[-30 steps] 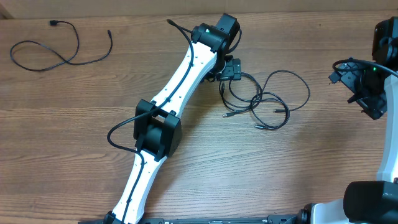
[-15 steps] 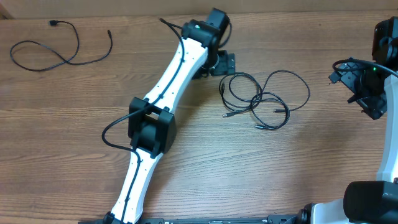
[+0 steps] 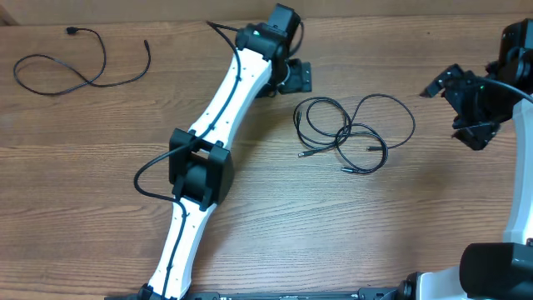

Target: Untangle cables

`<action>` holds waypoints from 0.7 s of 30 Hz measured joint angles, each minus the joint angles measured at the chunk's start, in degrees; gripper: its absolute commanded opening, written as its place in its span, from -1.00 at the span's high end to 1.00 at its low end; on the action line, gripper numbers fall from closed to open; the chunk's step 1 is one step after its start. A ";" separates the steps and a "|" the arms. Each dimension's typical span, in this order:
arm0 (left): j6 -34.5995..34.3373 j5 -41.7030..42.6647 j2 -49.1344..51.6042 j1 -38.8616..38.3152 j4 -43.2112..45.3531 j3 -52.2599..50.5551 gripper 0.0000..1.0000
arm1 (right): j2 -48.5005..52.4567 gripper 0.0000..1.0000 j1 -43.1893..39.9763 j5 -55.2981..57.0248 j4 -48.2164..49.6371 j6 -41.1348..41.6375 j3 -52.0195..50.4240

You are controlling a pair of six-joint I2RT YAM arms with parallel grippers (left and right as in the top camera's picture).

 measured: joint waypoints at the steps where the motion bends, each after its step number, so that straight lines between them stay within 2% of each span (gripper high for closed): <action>1: 0.20 0.00 0.00 -0.61 0.00 -0.15 -0.80 | 0.00 -1.00 0.63 -0.63 0.11 0.00 0.00; 2: 0.46 -0.04 0.00 -1.38 -0.07 -0.33 -0.71 | 0.00 -1.00 1.53 -1.20 0.33 0.02 0.00; 4: 1.18 -1.05 0.00 -2.95 -0.70 -0.52 -0.70 | 0.00 -0.99 3.19 -2.05 1.38 0.00 -0.02; 9: 1.64 -4.87 0.00 -6.60 -4.72 -0.90 -0.89 | 0.00 -1.00 5.53 -3.48 3.37 0.00 -0.02; 10: 1.70 -5.27 0.00 -6.82 -5.33 -0.96 -1.00 | 0.00 -1.00 5.53 -3.50 3.37 0.00 -0.02; 21: 1.40 -7.65 0.00 -2.34 -11.06 -1.01 -0.99 | 0.00 -1.00 7.52 -3.43 5.57 -4.66 -2.99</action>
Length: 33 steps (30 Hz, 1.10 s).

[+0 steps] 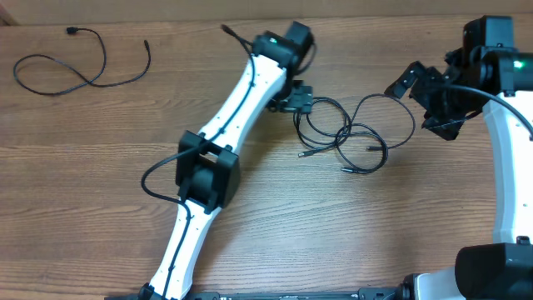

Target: Untangle cables

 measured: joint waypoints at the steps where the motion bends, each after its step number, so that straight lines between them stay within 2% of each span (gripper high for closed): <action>1: -0.04 -0.09 0.00 0.83 -0.79 -0.04 -0.99 | 0.00 -1.00 0.26 0.00 0.68 -0.20 -0.70; 6: -0.17 -0.61 0.00 3.87 -5.01 -0.07 -0.99 | 0.00 -1.00 2.64 -0.02 5.49 -0.61 -3.93; 12: -0.17 -0.63 0.00 3.45 -6.16 -0.09 -0.99 | 0.63 -1.00 8.70 1.27 8.55 -1.01 -5.31; 21: -0.17 -0.63 0.00 3.08 -5.95 -0.11 -0.99 | 8.96 -1.00 10.80 5.84 11.50 -1.22 -5.31; 23: -0.17 -0.66 0.00 3.08 -5.97 -0.11 -0.99 | 10.69 -0.89 10.82 6.19 13.03 -1.25 -5.46; 26: -0.17 -0.66 0.00 3.08 -5.97 -0.11 -0.99 | 12.11 -0.47 10.80 6.34 15.34 -1.11 -5.57; 27: -0.17 -0.66 0.00 3.08 -5.99 -0.11 -0.99 | 12.37 -0.27 10.80 6.38 16.00 -1.03 -5.57; 28: -0.17 -0.68 0.00 3.08 -5.97 -0.11 -0.99 | 12.63 -0.18 10.82 6.51 16.94 -1.18 -5.57; 33: -0.17 -0.66 0.00 3.08 -5.95 -0.11 -0.99 | 14.25 -0.08 10.82 6.64 19.80 -1.38 -5.57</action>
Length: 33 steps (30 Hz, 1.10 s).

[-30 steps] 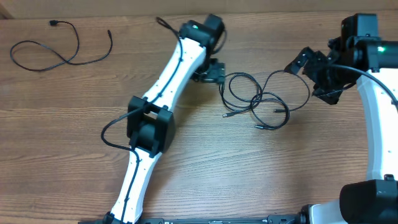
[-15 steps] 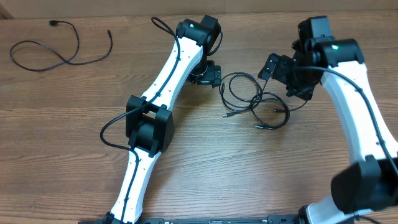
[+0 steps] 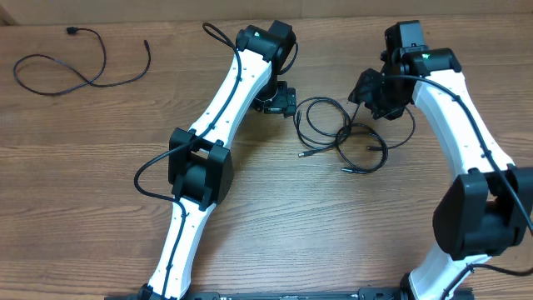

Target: Untangle cables

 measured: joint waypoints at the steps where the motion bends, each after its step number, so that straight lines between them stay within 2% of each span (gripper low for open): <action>1: 0.00 -0.02 0.00 -0.04 0.04 -0.04 -0.98 | 0.55 -0.03 0.00 -0.02 0.50 0.02 0.00; 4: 0.00 0.00 0.00 -0.09 0.28 -0.39 -0.99 | 2.95 0.22 0.13 -0.13 1.75 0.02 0.00; 6: 0.00 0.00 0.00 -0.09 0.55 -0.98 -0.99 | 5.07 0.28 0.35 -0.28 2.45 0.11 0.00; 16: 0.00 0.81 0.00 -0.09 2.82 -5.75 -0.99 | 10.43 0.33 1.29 -0.42 4.94 -0.04 -0.04; 33: 0.00 1.81 0.00 -0.09 3.39 -6.01 -0.98 | 15.58 0.42 2.93 0.04 7.78 -0.07 -0.04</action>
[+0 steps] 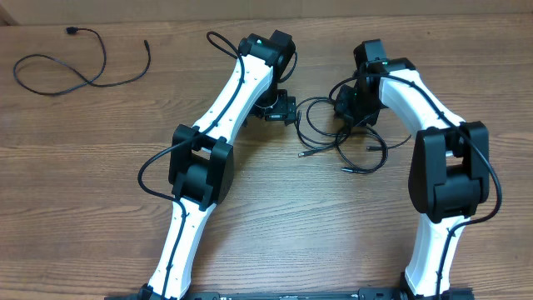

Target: Untangle cables

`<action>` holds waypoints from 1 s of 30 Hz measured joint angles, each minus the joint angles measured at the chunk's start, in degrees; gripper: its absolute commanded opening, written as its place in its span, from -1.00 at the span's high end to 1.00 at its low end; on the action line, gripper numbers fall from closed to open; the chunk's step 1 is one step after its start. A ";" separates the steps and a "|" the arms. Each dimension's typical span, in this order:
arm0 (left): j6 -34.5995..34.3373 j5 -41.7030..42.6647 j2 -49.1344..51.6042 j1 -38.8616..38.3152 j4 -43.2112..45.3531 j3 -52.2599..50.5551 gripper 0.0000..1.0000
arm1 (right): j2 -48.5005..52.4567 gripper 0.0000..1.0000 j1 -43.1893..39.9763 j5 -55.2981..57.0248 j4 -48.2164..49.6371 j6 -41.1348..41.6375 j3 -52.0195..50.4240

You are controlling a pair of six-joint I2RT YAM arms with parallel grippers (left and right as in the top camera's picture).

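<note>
A bundle of thin black cables (343, 140) lies in overlapping loops at the table's middle, with two plug ends (304, 154) pointing left and down. My left gripper (283, 110) hangs just left of the bundle's left loop; its fingers are hidden under the wrist. My right gripper (351, 103) is over the top of the bundle, where the loops cross, with its jaws spread. The right loop is partly hidden under the right arm.
A separate black cable (79, 65) lies loose at the far left back corner. Both white arms reach in from the front edge, the left arm's elbow (200, 162) over the table's middle left and the right arm's elbow (450, 167) at the right.
My right gripper has shifted left and slightly toward the front, from the bundle's upper right edge to over its top middle. The left gripper has edged a little nearer the left loop. The cables lie unchanged.
At first my right gripper was far right, away from the bundle, and the left was behind it. The left then reached the left loop and drew back slightly. The right came in step by step and now hangs over the bundle. The cables have not moved.
</note>
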 measured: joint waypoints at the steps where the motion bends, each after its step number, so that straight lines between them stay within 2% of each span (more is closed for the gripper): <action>1: 0.00 0.00 0.00 0.00 0.00 0.00 -0.99 | 0.28 0.40 0.04 0.28 -0.04 0.00 0.00; 6: 0.00 0.00 0.00 0.00 0.02 0.00 -0.99 | 0.98 0.34 0.02 2.73 -1.03 -0.44 0.00; 13: 0.00 0.00 0.00 0.00 0.13 -0.04 -0.99 | 0.98 0.37 0.04 3.69 -2.21 -1.92 -0.02; 15: 0.00 0.00 0.00 0.00 0.13 -0.04 -0.99 | 1.05 0.49 0.04 3.72 -2.43 -2.16 0.00; 18: 0.00 0.00 0.00 0.00 0.13 -0.04 -0.99 | 1.68 0.93 0.04 3.91 -2.73 -2.45 0.00; 24: 0.02 0.11 0.00 0.00 -0.11 -0.04 -1.00 | 1.81 0.93 -0.13 2.86 -3.65 -2.60 0.39; 30: 3.78 5.05 0.00 0.00 0.02 -0.04 -1.00 | 2.34 0.93 0.02 -1.38 -15.72 -2.73 6.93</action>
